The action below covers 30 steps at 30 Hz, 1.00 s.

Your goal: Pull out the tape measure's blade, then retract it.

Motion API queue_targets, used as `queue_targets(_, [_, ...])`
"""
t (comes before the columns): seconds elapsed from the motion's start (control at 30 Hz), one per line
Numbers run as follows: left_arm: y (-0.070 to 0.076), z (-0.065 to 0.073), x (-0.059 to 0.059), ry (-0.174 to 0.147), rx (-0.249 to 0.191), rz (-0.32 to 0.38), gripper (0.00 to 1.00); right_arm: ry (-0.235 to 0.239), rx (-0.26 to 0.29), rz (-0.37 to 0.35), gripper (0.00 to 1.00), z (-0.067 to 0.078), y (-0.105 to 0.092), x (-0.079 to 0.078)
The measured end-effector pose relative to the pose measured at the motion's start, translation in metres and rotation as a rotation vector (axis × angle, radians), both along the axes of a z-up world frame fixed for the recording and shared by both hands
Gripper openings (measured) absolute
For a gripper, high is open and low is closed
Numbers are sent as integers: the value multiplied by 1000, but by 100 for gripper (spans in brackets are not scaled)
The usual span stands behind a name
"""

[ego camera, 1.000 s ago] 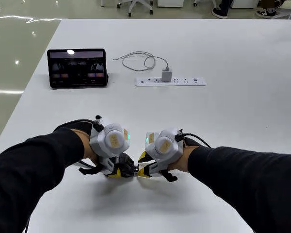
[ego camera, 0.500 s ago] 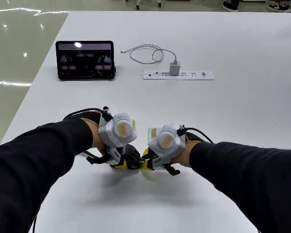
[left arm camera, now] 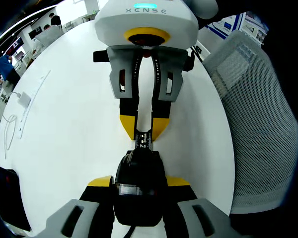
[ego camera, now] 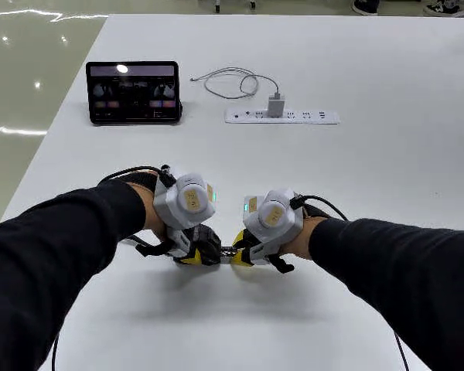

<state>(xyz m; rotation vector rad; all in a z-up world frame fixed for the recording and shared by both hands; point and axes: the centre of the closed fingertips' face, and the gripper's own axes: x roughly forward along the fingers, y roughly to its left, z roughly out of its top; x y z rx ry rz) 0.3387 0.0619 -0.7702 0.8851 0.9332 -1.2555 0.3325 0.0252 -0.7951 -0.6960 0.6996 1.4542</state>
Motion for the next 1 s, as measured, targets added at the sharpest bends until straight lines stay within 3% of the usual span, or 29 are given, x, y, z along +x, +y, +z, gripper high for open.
queue_targets(0.47, [0,0,0,-6,-4,17,34,5,-14,3,12,0,3,0])
queue_targets(0.5, [0,-1,0,-6,-1,18,34,11,-8,-5,12,0,5,0])
queue_targets(0.53, [0,-1,0,-5,3,15,34,59,22,-62,13,1,10,-2])
queue_targets(0.63, [0,-1,0,-4,5,16,34,15,36,-36,13,1,19,1])
queue_targets(0.67, [1,-1,-1,-5,3,16,34,-16,7,22,13,-1,17,-1])
queue_targets(1.0, [3,0,-1,-4,-4,21,34,-7,29,15,11,1,15,1])
